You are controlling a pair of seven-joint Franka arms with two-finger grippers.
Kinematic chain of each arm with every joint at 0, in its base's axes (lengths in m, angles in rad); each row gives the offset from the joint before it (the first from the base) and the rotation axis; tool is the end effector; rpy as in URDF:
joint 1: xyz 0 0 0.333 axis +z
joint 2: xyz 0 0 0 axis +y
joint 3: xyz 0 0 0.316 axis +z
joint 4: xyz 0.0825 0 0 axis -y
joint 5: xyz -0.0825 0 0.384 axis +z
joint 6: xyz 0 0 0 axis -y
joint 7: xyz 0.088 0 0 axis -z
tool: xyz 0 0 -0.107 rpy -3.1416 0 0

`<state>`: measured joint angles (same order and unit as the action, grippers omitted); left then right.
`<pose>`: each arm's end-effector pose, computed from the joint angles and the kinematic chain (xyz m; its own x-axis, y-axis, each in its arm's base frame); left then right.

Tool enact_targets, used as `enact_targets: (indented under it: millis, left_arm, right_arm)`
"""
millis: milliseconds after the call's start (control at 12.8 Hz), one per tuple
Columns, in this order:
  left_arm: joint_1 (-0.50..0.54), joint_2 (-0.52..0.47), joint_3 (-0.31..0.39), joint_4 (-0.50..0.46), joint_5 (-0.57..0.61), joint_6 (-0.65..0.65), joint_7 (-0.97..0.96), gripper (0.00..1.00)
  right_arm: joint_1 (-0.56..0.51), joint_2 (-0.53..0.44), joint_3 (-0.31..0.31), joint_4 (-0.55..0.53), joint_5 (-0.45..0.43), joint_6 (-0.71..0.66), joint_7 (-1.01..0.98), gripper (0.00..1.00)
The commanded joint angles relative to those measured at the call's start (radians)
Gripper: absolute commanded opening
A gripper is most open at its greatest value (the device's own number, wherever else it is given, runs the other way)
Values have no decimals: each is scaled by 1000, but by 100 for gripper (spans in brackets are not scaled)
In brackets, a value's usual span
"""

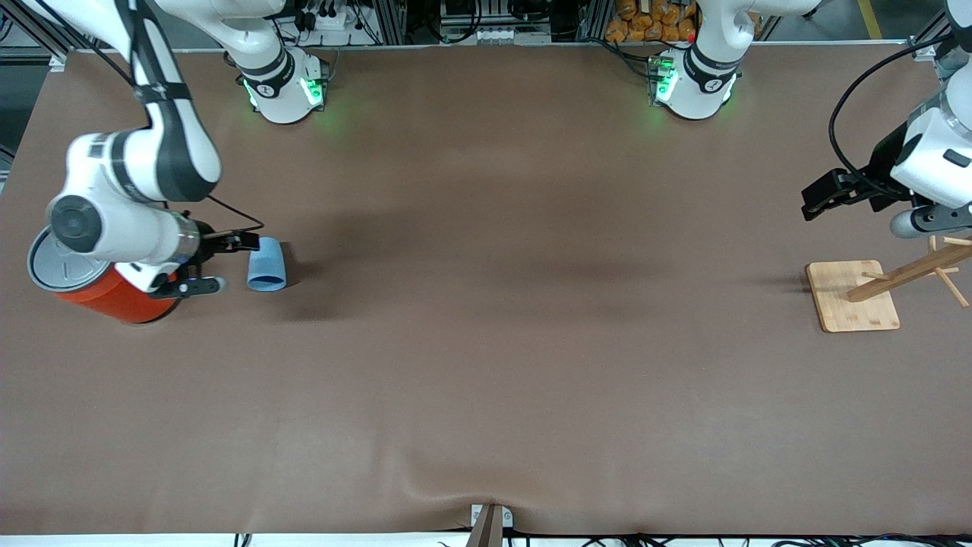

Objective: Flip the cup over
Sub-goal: 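Reach the right gripper down and grasp the light-blue cup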

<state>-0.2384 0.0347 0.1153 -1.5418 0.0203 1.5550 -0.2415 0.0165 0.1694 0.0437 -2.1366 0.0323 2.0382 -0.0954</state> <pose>0.5594 -0.0682 0.6175 0.9929 0.1184 -0.0148 0.1179 -0.9926 -0.0287 0.5303 0.0336 0.3078 0.9553 0.1398 -0.2605 0.1295 -0.9900 -0.0564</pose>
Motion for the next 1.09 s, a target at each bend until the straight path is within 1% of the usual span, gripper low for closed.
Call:
enact_targets:
  millis: [0,156,391,625,703,781,859,938,1016]
  left_arm:
    - [-1,-24,-34,-12,0,-6,-41,100]
    - [7,-26,-49,-15,0,-6,-55,100]
    - [5,-22,-49,-14,0,-4,-55,100]
    - [-2,-13,-52,-15,0,-4,-56,100]
    - [-4,-13,-52,-15,0,-1,-58,100]
    - [-4,-15,-54,-15,1,-1,-58,100]
    - [-4,-15,-54,-14,1,-1,-58,100]
    - [-4,-18,-54,-11,1,-1,-58,100]
    - [-4,-18,-54,-8,0,0,-58,100]
  right_arm:
    - [2,-39,-1,-120,-15,140,-79,100]
    - [-22,-18,-2,-147,-22,209,-159,100]
    - [-29,28,-2,-196,-20,337,-167,100]
    - [-27,113,-2,-200,-20,433,-168,100]
    - [-24,131,-2,-198,-22,450,-173,89]
    - [-23,136,-2,-198,-22,451,-185,47]
    - [-24,125,-1,-192,-20,433,-191,11]
    - [-26,119,2,-175,-17,407,-188,0]
    - [-23,122,2,-125,-15,377,-191,0]
